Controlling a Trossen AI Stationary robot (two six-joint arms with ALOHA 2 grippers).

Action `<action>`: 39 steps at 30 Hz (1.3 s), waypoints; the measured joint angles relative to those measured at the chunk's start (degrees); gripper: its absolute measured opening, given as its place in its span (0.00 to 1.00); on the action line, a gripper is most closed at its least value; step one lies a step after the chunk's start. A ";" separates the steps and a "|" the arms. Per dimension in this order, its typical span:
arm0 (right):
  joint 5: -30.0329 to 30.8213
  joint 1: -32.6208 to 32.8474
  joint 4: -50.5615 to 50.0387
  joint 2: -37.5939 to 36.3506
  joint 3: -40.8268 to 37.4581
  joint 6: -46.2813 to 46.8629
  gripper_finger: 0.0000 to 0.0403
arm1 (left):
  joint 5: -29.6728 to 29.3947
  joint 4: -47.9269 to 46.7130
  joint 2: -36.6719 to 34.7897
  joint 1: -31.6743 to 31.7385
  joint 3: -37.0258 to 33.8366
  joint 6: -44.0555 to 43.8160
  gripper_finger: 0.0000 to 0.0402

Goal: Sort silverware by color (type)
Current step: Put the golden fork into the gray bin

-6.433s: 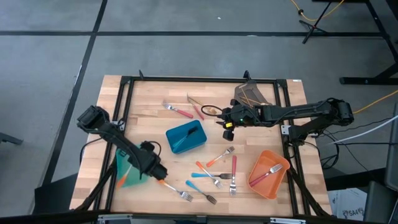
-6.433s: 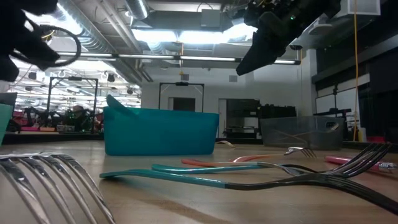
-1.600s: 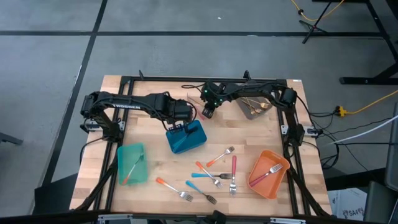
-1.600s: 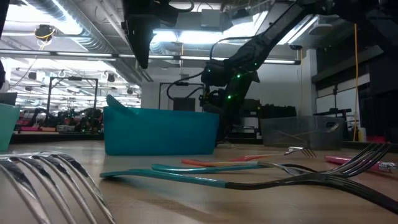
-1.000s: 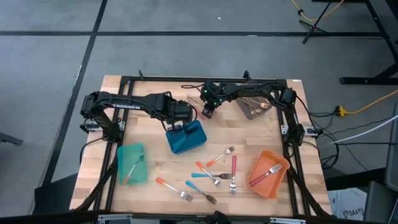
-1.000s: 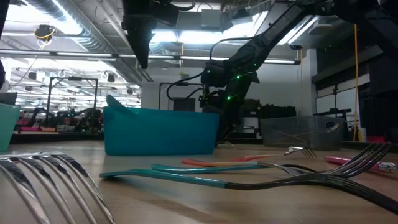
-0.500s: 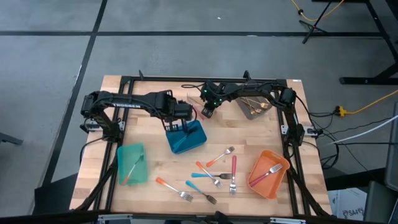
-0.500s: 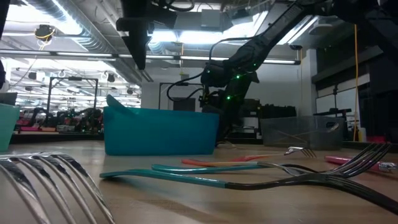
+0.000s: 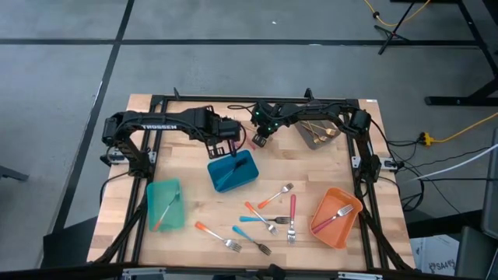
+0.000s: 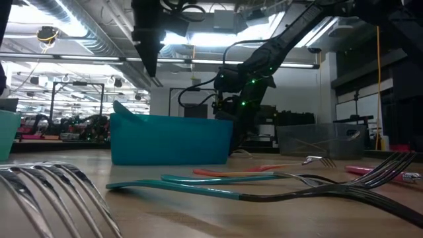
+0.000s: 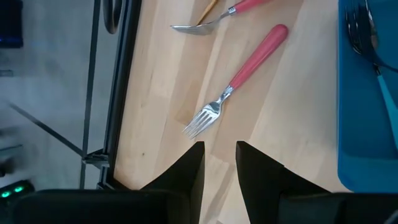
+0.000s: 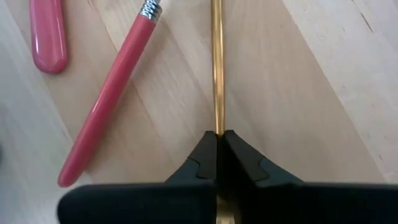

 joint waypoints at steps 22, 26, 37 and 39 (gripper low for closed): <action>-0.50 -0.07 -7.92 -13.78 -0.20 -0.46 0.01 | 0.06 0.24 0.00 1.65 0.00 0.00 0.21; 2.60 -0.07 -11.10 -18.99 -0.20 -0.92 0.01 | 0.07 0.79 0.00 1.65 0.00 0.00 0.21; 16.53 -0.13 -21.02 -35.57 -1.21 0.45 0.00 | 0.10 1.69 0.00 1.65 0.00 0.00 0.21; 18.68 -0.13 -20.98 -38.79 -3.57 1.94 0.00 | 0.12 1.77 0.00 1.65 0.00 0.00 0.21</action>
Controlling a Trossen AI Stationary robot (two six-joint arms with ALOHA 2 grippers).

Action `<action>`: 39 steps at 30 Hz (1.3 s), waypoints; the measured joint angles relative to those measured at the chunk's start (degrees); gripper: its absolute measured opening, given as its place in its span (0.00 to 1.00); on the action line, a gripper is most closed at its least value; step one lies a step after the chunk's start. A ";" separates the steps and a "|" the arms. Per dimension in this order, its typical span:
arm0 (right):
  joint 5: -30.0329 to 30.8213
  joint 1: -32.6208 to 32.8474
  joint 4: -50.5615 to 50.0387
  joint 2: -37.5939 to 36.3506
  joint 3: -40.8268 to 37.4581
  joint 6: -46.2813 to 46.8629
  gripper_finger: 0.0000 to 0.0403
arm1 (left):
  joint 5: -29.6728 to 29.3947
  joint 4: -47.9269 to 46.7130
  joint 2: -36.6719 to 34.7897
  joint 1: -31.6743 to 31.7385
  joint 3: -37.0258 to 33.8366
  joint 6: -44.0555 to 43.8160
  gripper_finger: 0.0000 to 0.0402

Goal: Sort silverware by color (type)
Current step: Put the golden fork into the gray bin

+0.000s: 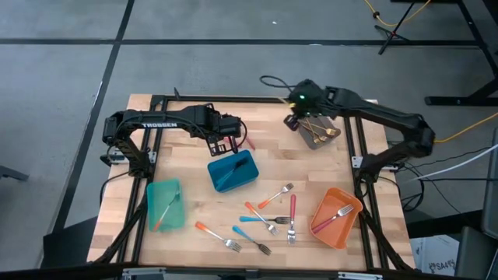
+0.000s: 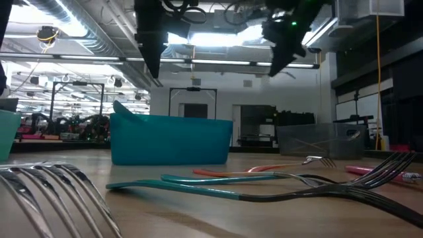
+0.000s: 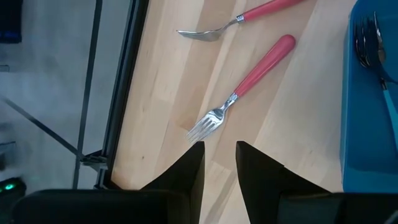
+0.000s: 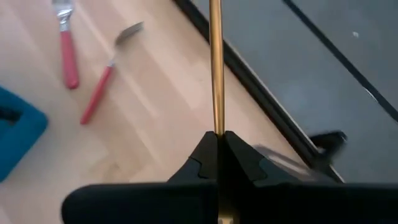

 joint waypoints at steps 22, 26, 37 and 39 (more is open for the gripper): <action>5.43 -5.27 28.77 -21.33 -43.55 20.13 0.00 | 0.65 2.90 0.00 0.00 0.00 -0.02 0.21; 6.19 -5.25 31.09 -21.33 -45.81 20.29 0.00 | 0.68 2.90 0.00 0.00 0.00 -0.02 0.21; 8.93 -5.11 31.02 -21.36 -50.22 29.65 0.00 | 0.68 3.02 0.00 0.00 0.00 -0.02 0.21; 8.91 -5.11 31.12 -21.36 -51.04 32.03 0.00 | 0.67 3.03 0.00 0.00 0.00 -0.02 0.21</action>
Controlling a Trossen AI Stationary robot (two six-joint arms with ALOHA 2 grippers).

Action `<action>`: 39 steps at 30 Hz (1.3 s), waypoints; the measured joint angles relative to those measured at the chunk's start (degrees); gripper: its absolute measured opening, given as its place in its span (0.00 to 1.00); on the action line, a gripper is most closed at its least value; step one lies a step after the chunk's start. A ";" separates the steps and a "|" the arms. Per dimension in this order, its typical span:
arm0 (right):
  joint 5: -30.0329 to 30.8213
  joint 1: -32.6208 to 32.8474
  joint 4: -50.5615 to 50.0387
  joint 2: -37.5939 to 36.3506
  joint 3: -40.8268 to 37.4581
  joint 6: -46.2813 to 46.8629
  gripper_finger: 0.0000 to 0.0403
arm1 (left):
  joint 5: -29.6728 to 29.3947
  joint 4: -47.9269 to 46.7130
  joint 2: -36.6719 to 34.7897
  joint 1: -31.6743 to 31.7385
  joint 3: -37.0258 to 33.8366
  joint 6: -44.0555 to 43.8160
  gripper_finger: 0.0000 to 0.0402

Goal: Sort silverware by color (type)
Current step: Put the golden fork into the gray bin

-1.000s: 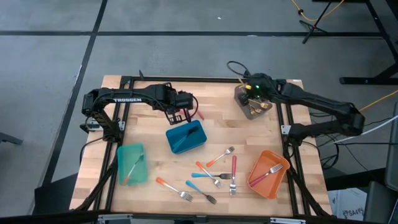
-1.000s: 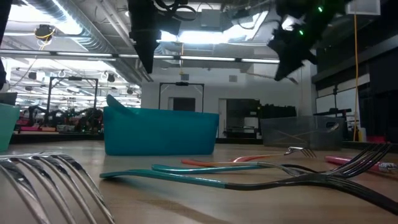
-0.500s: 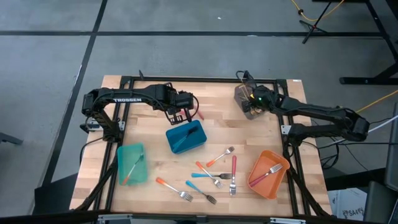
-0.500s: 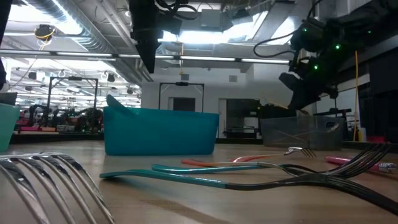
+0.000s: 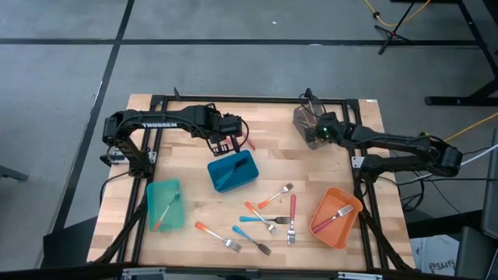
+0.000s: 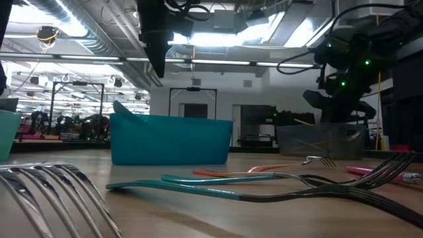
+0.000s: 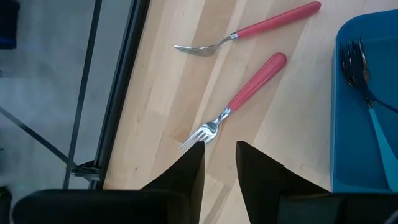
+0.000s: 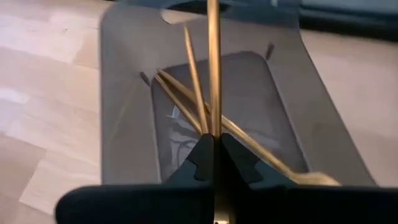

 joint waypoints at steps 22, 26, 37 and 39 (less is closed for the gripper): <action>-0.36 0.00 -0.21 1.63 -1.02 10.29 0.01 | -0.01 1.97 0.00 0.00 0.00 1.15 0.21; -0.49 0.00 -0.30 3.71 -0.98 10.34 0.01 | -0.01 1.97 0.00 0.00 0.00 1.15 0.21; -0.62 0.00 -0.19 5.73 -0.98 10.34 0.01 | -0.01 1.97 0.00 0.00 0.00 1.16 0.21; -0.65 0.00 -0.19 5.73 -0.98 10.34 0.01 | -0.01 1.99 0.00 0.00 0.00 1.15 0.21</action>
